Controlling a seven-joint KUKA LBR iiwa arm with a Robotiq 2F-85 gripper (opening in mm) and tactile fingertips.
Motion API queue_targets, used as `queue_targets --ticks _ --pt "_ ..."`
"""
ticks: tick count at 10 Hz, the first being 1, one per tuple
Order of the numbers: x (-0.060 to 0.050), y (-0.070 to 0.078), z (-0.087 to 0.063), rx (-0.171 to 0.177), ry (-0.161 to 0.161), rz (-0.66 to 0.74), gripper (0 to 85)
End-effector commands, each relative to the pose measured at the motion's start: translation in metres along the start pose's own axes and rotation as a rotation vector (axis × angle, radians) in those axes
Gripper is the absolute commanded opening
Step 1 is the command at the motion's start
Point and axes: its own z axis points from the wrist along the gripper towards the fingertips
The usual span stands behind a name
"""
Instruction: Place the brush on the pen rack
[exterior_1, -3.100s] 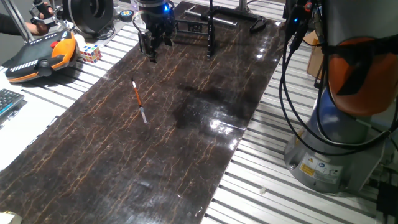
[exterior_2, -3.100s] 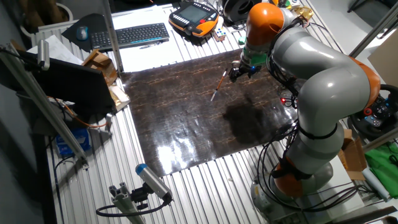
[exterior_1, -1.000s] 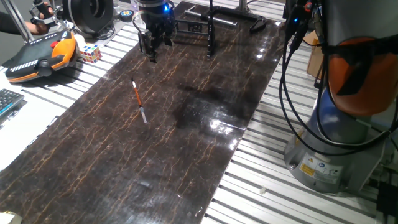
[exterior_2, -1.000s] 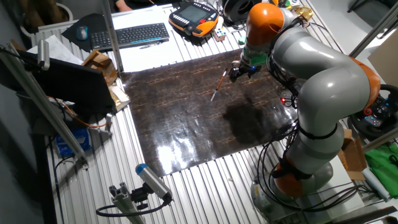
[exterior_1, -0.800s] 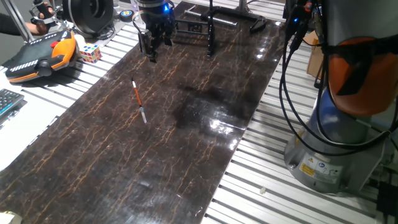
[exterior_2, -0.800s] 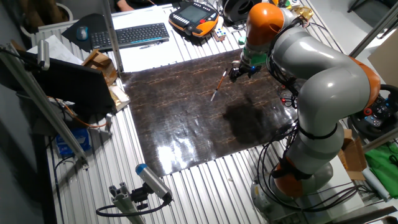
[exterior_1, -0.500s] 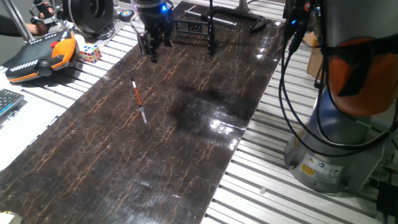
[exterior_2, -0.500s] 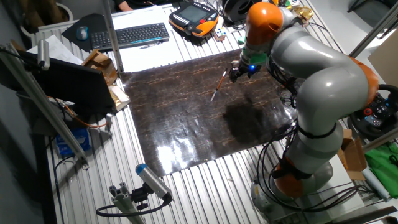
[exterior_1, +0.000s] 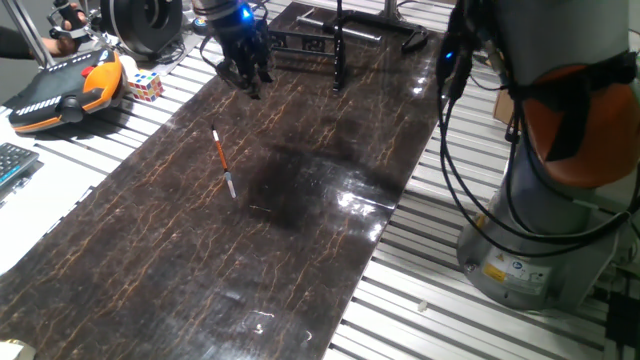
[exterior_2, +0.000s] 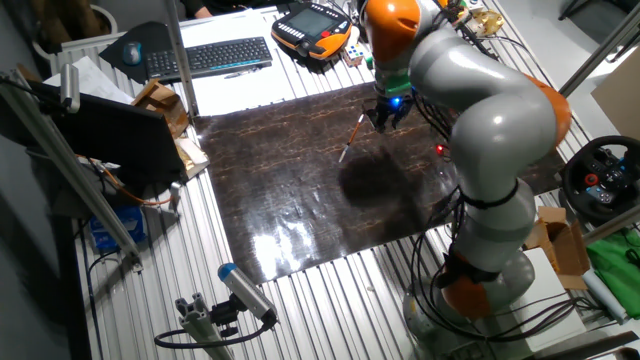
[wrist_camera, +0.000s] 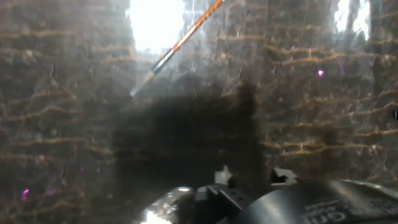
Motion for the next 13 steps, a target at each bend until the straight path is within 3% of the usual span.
queue_targets --ticks 1,6,8,9,11,13 --pt "0.0001 0.0 0.0001 0.0 0.076 -0.012 1.0" --pt "0.0001 0.0 0.0002 -0.002 0.07 0.008 1.0" --pt "0.0001 0.0 0.0002 -0.022 0.055 0.065 1.0" --pt "0.0001 0.0 0.0002 -0.043 0.033 0.112 1.0" --pt "0.0001 0.0 0.0002 -0.096 0.043 0.249 1.0" --pt "0.0001 0.0 0.0002 -0.097 0.003 0.402 1.0"
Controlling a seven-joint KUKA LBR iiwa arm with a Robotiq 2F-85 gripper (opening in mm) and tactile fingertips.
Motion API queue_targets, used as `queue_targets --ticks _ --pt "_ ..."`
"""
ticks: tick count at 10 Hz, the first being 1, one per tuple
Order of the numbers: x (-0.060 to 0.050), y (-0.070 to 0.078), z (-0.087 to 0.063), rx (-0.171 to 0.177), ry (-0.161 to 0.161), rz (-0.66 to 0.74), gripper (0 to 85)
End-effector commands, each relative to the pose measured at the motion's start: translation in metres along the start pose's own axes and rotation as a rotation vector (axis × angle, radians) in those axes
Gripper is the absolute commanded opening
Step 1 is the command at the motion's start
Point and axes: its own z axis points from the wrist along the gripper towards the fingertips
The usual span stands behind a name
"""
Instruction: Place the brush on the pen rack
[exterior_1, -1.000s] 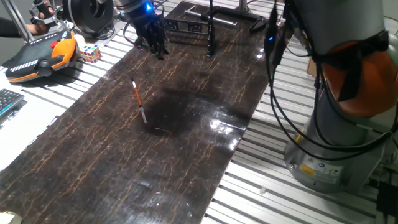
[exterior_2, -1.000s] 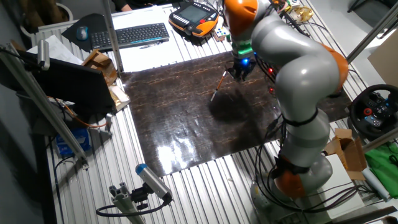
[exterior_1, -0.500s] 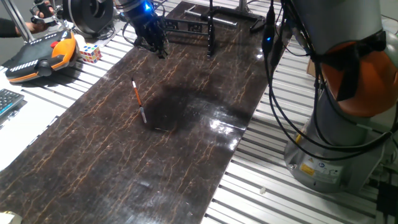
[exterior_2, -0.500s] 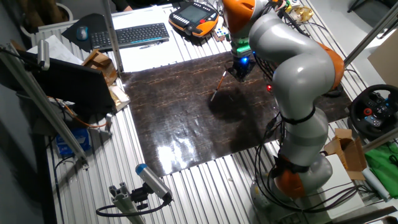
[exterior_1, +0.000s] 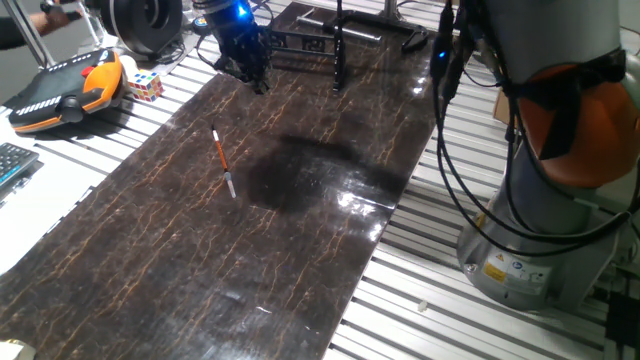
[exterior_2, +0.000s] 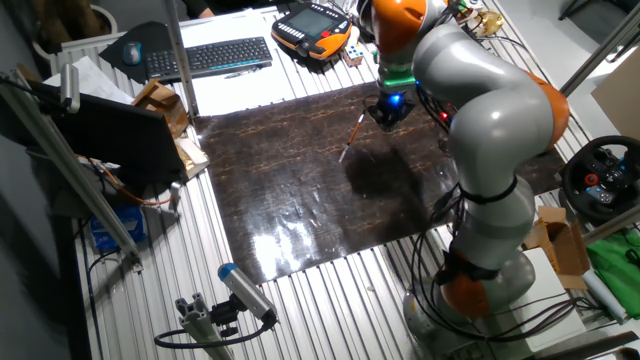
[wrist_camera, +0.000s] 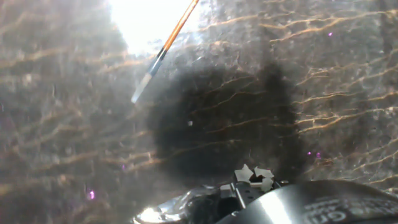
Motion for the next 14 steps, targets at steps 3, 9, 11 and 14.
queue_targets --ticks 3,9,11,14 --pt "0.0 0.0 0.0 -0.089 0.023 0.305 1.0" --pt "0.0 0.0 0.0 -0.022 -0.04 0.277 1.0" --pt "0.0 0.0 0.0 -0.044 -0.054 0.325 1.0" --pt "-0.016 0.009 0.005 -0.097 -0.06 0.415 1.0"
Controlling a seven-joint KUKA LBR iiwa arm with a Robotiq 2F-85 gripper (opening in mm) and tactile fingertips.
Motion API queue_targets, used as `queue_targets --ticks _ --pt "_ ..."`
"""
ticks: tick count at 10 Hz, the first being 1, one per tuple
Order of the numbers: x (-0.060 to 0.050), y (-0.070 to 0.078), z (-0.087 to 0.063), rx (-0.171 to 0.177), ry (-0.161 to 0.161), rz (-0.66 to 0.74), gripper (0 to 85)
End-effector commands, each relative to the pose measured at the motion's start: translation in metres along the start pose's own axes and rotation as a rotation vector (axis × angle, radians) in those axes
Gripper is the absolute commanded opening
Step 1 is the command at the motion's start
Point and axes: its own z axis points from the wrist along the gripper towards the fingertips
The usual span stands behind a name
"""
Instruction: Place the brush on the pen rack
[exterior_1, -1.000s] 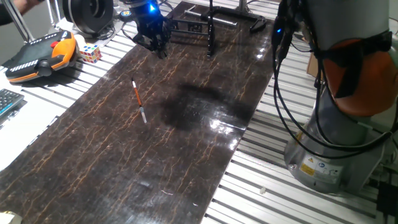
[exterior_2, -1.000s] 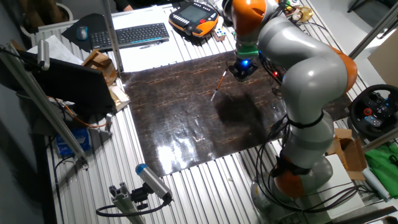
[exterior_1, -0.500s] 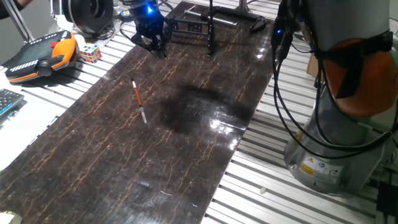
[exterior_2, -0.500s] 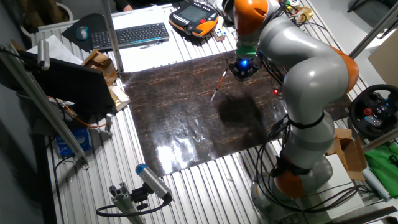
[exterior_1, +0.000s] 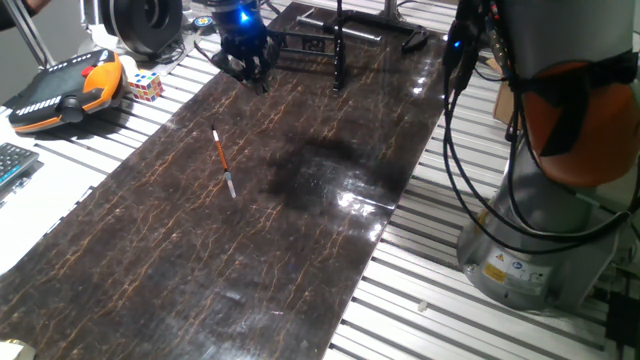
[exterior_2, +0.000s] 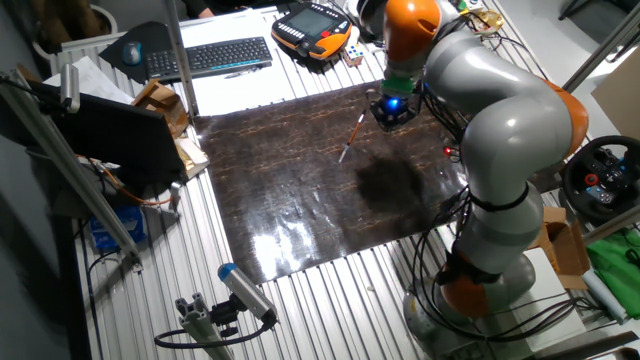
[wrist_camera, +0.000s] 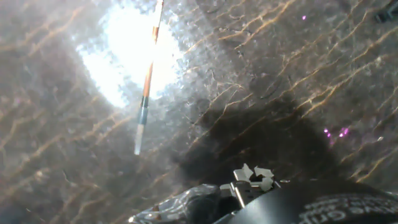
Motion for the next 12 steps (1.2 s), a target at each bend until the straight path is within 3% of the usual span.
queue_targets --ticks 1,3,6,8,11,12 --pt "-0.011 0.01 0.003 -0.008 -0.003 0.019 1.0" --pt "-0.027 0.028 0.015 -0.014 -0.018 0.022 1.0" --pt "-0.045 0.053 0.035 -0.013 -0.01 -0.003 1.0" --pt "-0.058 0.065 0.06 -0.043 0.006 -0.022 1.0" --pt "-0.06 0.067 0.065 -0.07 0.03 -0.032 1.0" --pt "-0.06 0.067 0.065 -0.057 0.036 -0.033 1.0"
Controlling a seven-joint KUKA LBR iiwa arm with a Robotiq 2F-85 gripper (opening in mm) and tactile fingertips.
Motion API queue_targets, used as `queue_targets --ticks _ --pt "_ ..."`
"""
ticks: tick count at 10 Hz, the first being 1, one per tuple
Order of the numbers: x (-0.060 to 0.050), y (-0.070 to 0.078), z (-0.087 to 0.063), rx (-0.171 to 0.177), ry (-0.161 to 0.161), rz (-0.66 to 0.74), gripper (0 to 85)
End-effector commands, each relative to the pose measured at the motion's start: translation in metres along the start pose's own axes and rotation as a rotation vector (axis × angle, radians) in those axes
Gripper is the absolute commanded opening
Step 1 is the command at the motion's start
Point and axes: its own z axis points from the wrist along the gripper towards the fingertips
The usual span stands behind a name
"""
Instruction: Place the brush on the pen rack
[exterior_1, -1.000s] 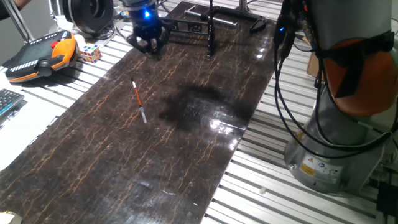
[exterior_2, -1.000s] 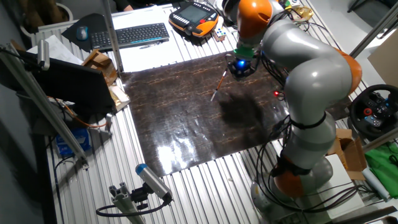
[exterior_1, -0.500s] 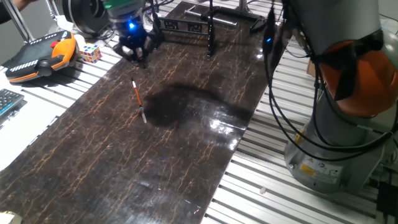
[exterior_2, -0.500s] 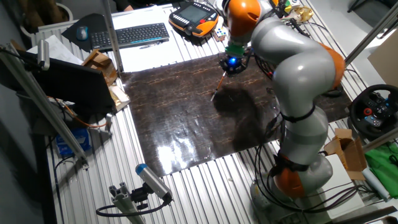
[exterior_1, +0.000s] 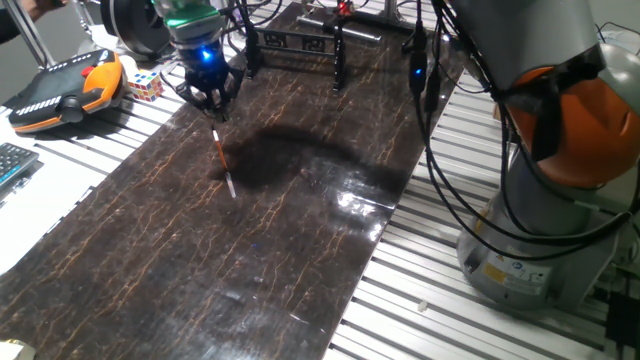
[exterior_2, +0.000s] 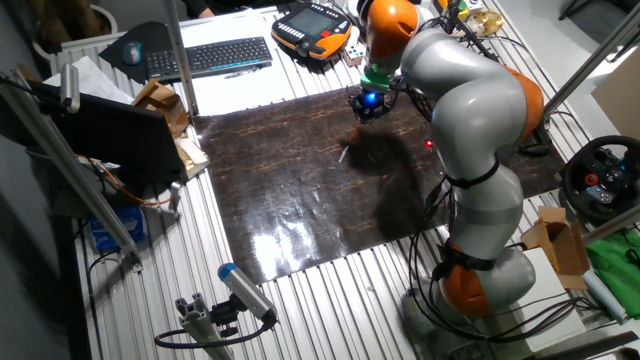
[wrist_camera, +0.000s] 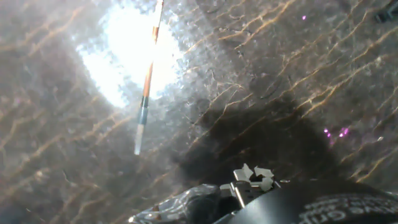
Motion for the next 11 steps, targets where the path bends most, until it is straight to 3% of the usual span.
queue_targets --ticks 1,3,4,6,8,11 --pt "0.0 0.0 0.0 0.026 0.006 0.003 1.0" --pt "0.0 0.0 0.0 0.048 0.051 0.05 1.0" --pt "0.0 0.0 0.0 0.067 0.044 0.073 1.0" --pt "0.0 0.0 0.0 0.059 0.021 0.083 1.3" --pt "-0.007 0.006 0.009 0.051 0.005 0.092 13.3" --pt "-0.018 0.014 0.026 0.047 -0.042 0.108 32.0"
